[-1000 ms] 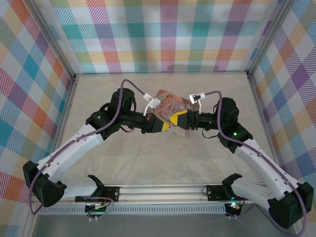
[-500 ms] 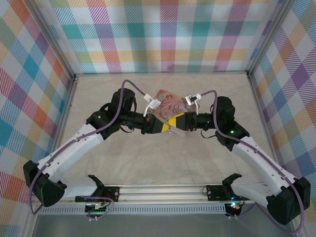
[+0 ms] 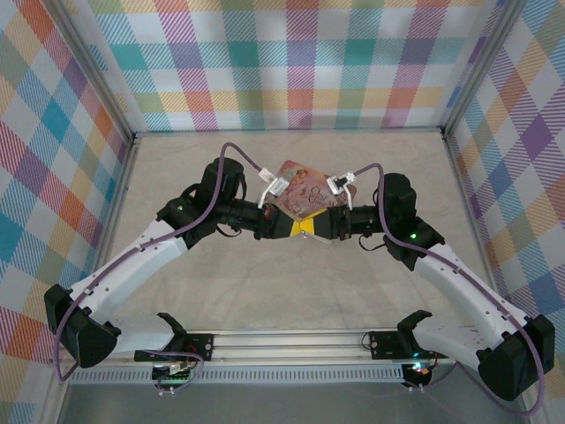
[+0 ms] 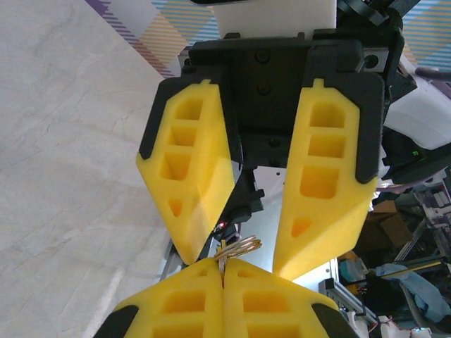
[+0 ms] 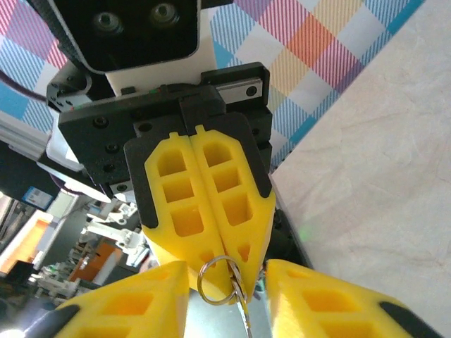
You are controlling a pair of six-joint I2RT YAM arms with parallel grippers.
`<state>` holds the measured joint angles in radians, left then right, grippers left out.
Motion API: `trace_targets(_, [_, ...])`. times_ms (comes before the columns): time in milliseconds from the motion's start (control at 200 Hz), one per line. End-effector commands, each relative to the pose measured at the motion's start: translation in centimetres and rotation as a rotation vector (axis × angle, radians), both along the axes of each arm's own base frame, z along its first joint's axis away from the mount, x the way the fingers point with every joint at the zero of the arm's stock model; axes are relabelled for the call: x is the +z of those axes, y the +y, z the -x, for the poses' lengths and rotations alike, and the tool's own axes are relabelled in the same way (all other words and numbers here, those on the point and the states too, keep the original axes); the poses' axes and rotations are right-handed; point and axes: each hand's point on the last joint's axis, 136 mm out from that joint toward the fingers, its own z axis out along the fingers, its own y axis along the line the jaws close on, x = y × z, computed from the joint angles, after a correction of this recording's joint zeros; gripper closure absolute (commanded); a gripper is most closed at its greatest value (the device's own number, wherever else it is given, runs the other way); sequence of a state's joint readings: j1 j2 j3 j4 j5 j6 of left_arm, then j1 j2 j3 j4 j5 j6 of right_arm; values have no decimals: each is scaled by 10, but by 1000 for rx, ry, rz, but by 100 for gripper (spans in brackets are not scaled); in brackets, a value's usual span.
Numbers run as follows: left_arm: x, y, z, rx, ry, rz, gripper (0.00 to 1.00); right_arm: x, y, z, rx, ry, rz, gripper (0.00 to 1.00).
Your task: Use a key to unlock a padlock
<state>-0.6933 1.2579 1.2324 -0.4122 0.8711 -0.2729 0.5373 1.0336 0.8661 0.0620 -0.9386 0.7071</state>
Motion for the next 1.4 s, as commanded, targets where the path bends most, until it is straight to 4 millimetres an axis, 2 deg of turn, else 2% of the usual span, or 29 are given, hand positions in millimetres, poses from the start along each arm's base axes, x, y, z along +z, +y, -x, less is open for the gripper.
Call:
trace_targets(0, [20, -6, 1, -20, -40, 50, 100, 10, 1, 7, 36, -41, -12, 75])
trace_targets(290, [23, 1, 7, -19, -66, 69, 100, 14, -1, 10, 37, -75, -25, 97])
trace_targets(445, [24, 4, 5, -2, -71, 71, 100, 17, -2, 9, 22, -95, -31, 100])
trace_targets(535, [24, 10, 0, 38, -71, 71, 73, 20, -5, 5, -26, -121, -29, 100])
trace_targets(575, [24, 13, -3, 55, -68, 73, 67, 20, -7, 2, -49, -129, -28, 100])
trace_targets(640, [23, 17, -5, 72, -61, 85, 62, 22, -9, -1, -70, -139, -33, 100])
trace_targets(735, [21, 21, -5, 89, -42, 89, 62, 25, -10, -4, -89, -145, -41, 100])
trace_targets(760, [26, 20, -7, 91, -61, 113, 61, 25, -10, -5, -93, -149, -43, 100])
trace_targets(925, [34, 21, -8, 102, -72, 162, 44, 26, -11, -11, -137, -160, -46, 100])
trace_targets(1155, [36, 18, -12, 110, -56, 181, 45, 30, -13, -11, -151, -176, -61, 100])
trace_targets(1330, [40, 16, -16, 124, -53, 209, 51, 29, -11, -12, -144, -170, -71, 100])
trace_targets(1400, [39, 14, -18, 119, -45, 214, 56, 29, -11, -11, -143, -169, -75, 100])
